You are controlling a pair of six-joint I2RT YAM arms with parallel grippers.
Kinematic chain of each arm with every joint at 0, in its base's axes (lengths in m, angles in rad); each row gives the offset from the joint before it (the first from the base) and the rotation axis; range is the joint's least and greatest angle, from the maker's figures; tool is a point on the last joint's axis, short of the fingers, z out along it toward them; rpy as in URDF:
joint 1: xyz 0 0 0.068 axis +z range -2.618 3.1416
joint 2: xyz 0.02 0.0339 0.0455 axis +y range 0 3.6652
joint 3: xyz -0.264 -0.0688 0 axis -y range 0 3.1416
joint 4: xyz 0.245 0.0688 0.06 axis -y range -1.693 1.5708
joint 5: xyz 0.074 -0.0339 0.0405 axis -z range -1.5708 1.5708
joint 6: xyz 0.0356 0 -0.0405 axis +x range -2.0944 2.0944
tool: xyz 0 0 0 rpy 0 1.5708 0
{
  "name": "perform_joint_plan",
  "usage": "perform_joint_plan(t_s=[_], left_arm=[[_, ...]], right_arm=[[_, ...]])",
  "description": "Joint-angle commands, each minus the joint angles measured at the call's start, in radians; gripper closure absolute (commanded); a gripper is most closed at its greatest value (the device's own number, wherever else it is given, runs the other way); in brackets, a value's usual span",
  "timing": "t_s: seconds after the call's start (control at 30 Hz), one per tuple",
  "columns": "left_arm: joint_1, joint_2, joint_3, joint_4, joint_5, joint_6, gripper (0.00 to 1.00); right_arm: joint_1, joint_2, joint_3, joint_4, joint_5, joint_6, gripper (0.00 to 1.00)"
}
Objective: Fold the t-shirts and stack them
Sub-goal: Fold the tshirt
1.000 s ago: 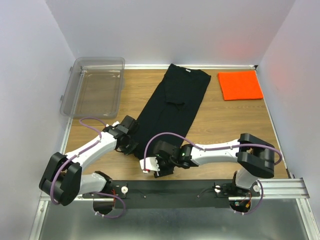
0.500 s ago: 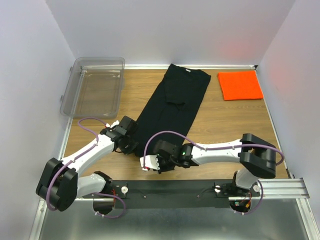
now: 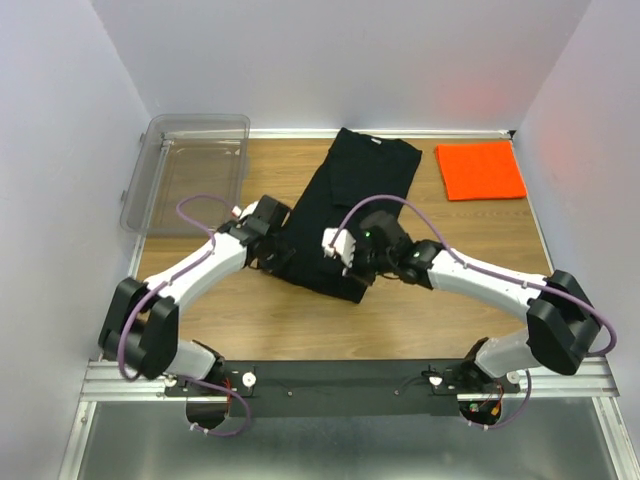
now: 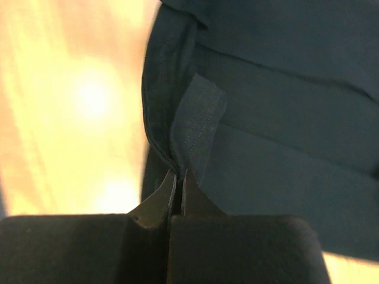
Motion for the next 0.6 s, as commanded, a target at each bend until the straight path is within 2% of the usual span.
perform_joint_plan(t_s=[0.0, 0.1, 0.2, 0.3, 0.43, 0.57], left_arm=[[0.02, 0.125, 0.156, 0.079, 0.002, 0.102, 1.0], [0.03, 0.272, 0.279, 0.075, 0.019, 0.18, 1.0], [0.036, 0.403, 0.49, 0.067, 0.019, 0.248, 1.0], [0.046, 0.516, 0.604, 0.066, 0.04, 0.282, 1.0], [0.06, 0.676, 0.84, 0.044, 0.068, 0.335, 1.0], [0.079, 0.8, 1.021, -0.014, 0.069, 0.351, 1.0]], right_arm=[[-0.12, 0.002, 0.028, -0.023, -0.02, 0.032, 0.99], [-0.204, 0.022, 0.049, -0.02, 0.003, 0.029, 0.99], [-0.279, 0.047, 0.082, -0.019, 0.02, 0.024, 0.99], [-0.356, 0.079, 0.128, -0.017, 0.013, 0.024, 1.0], [-0.455, 0.155, 0.187, -0.013, -0.019, 0.029, 0.99], [-0.499, 0.238, 0.252, -0.013, -0.033, 0.032, 0.99]])
